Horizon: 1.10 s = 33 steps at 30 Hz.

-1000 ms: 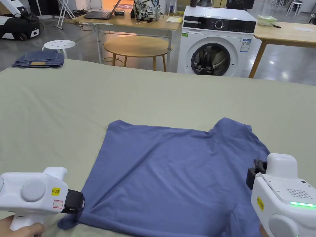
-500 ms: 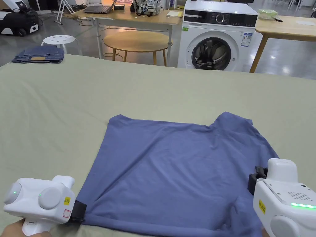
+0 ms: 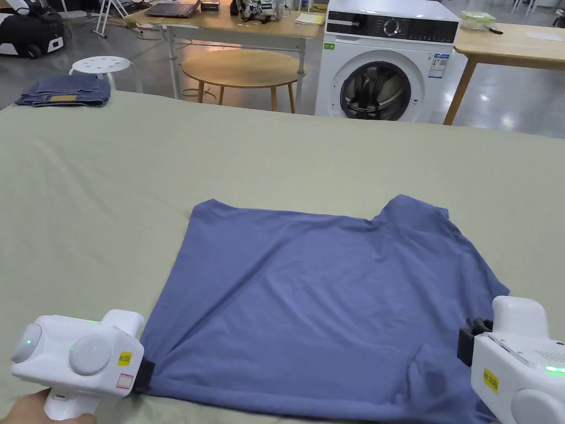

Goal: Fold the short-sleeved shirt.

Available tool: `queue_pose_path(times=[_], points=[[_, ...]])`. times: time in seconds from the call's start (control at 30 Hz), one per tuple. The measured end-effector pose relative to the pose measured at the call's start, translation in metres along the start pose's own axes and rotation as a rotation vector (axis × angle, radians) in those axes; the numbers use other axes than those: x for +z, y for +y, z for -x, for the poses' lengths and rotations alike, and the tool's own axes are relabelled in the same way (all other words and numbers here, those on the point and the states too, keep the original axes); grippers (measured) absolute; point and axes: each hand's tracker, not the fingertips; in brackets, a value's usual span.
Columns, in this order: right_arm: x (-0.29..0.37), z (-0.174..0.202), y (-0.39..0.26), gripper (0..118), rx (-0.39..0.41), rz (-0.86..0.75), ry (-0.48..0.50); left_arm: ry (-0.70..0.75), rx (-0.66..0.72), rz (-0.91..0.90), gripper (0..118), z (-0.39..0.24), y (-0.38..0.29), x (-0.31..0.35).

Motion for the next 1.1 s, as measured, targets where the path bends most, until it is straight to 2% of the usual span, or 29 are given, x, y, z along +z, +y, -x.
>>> queue_pose_path(times=[0.1, 0.13, 0.27, 0.3, 0.33, 0.37, 0.57, 0.67, 0.77, 0.8, 0.87, 0.93, 1.1], points=[[-0.006, -0.011, -0.001, 0, 0.039, 0.115, -0.002, 0.003, -0.004, 0.000, 4, 0.000, 0.000, -0.001], [-0.007, -0.013, -0.004, 3, 0.046, 0.152, 0.000, 0.002, -0.005, 0.000, 4, 0.000, 0.000, -0.001], [-0.012, -0.024, -0.016, 32, 0.091, 0.268, -0.060, -0.002, -0.006, 0.000, 4, 0.000, 0.000, -0.002], [-0.014, -0.028, -0.019, 45, 0.095, 0.300, -0.076, -0.005, -0.005, 0.000, 4, 0.001, 0.000, -0.001], [-0.016, -0.032, -0.022, 52, 0.087, 0.327, -0.082, -0.010, 0.000, 0.001, 4, 0.002, 0.000, -0.001], [-0.019, -0.037, -0.026, 54, 0.081, 0.362, -0.086, -0.015, 0.006, 0.001, 4, 0.004, 0.000, -0.001], [-0.024, -0.060, -0.053, 55, 0.041, 0.468, -0.105, -0.026, 0.016, -0.001, 4, -0.001, -0.004, 0.005], [-0.032, -0.065, -0.066, 55, 0.022, 0.521, -0.078, -0.027, 0.017, -0.001, 4, -0.002, -0.005, 0.006], [-0.032, -0.063, -0.065, 52, 0.013, 0.501, -0.080, -0.022, 0.013, -0.006, 4, -0.005, -0.008, 0.008], [-0.030, -0.061, -0.063, 41, 0.011, 0.503, -0.063, -0.020, 0.010, -0.007, 4, -0.006, -0.008, 0.009], [-0.031, -0.058, -0.062, 7, -0.020, 0.503, 0.015, -0.021, 0.011, -0.008, 4, -0.006, -0.007, 0.011], [-0.030, -0.058, -0.060, 6, -0.015, 0.508, -0.017, -0.021, 0.012, -0.015, 4, -0.005, -0.007, 0.013], [-0.004, -0.062, -0.048, 5, -0.065, 0.426, 0.001, -0.029, 0.040, -0.082, 4, 0.001, -0.001, 0.029]])
